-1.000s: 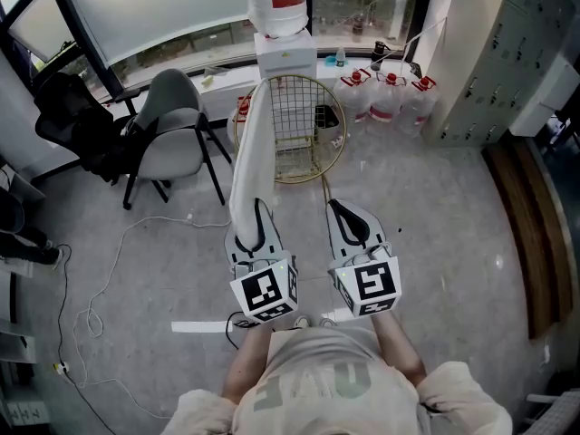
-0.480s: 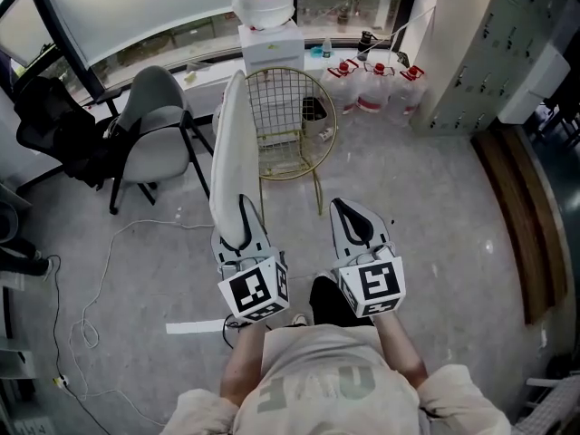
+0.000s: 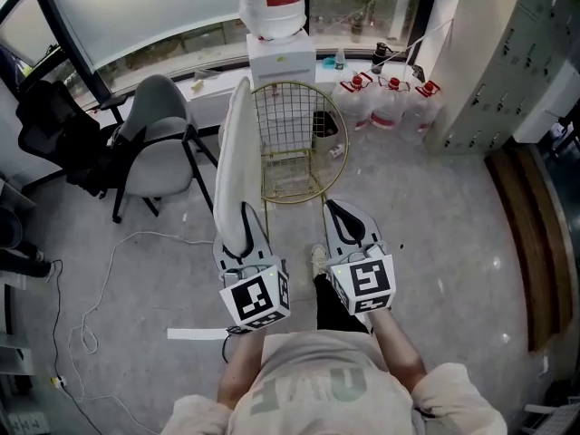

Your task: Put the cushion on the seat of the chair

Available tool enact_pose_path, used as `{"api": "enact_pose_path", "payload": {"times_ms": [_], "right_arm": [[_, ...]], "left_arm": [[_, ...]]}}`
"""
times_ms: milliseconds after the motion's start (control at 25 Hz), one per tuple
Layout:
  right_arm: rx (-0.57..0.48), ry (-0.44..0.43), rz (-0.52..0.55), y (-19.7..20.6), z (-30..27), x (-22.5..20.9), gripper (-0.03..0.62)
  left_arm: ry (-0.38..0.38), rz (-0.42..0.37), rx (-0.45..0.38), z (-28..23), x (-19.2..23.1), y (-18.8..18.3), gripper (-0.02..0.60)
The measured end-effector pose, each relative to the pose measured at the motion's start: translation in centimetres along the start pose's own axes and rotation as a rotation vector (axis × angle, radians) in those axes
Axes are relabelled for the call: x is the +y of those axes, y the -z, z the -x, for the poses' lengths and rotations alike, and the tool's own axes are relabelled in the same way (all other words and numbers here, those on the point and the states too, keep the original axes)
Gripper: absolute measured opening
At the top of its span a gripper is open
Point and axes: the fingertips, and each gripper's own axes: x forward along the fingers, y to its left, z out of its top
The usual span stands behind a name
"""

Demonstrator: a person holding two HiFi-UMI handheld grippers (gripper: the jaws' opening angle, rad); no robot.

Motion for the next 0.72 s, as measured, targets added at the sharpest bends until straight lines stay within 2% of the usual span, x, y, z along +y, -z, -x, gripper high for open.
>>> {"api": "enact_pose_path", "payload": {"times_ms": [480,720], "right_arm": [[0.060,-0.137,0.007,0.2,-17.0,-10.3,0.018],[0.021,-0.195,-0.012,-1.7,-24.8,-15.3,0.018]], "left_arm": [[-0.070,-0.037,-0.043,-18.5,-2.2,0.1,0.052],[-0.117,-0.054,-0.056,-26.4,-3.2,-0.6,0.052]]}}
